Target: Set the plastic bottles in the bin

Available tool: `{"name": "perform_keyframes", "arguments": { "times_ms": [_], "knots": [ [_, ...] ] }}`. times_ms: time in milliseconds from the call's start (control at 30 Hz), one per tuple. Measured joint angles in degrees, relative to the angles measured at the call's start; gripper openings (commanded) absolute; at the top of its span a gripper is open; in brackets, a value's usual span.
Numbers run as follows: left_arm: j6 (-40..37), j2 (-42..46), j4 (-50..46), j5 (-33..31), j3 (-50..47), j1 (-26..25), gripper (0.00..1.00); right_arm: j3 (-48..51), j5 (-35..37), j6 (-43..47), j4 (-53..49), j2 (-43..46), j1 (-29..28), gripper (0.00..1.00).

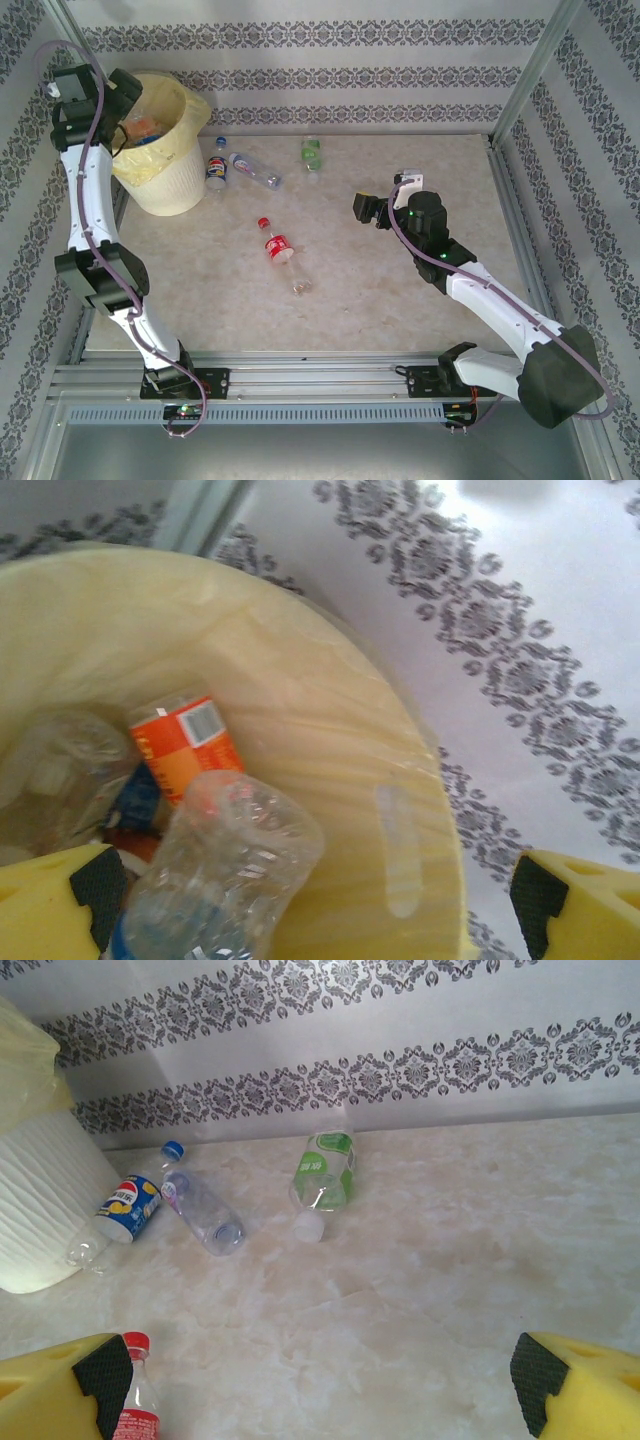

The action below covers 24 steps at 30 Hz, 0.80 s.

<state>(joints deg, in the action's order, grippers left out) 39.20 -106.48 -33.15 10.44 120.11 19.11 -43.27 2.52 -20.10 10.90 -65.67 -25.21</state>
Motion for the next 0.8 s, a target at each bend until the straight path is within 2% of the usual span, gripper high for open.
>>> {"name": "perform_keyframes", "arguments": {
  "times_ms": [167,400,700,800],
  "knots": [
    [-1.53,-6.23,0.09,5.64,5.68,-0.81,1.00,0.00,0.00,-0.79,-0.33,-0.48,0.00,0.98],
    [-2.56,-12.70,-0.04,9.79,8.76,-1.46,1.00,0.00,0.00,-1.03,-0.57,-0.48,0.00,0.98],
    [-6.19,-14.19,-1.18,17.42,9.79,-3.93,1.00,-0.11,-0.02,-1.03,-1.29,-1.55,0.00,0.98],
    [-7.69,-13.68,-1.22,18.05,10.05,-4.70,1.00,-0.13,-0.22,-1.03,-1.38,-2.12,0.15,0.98]
  ]
}}
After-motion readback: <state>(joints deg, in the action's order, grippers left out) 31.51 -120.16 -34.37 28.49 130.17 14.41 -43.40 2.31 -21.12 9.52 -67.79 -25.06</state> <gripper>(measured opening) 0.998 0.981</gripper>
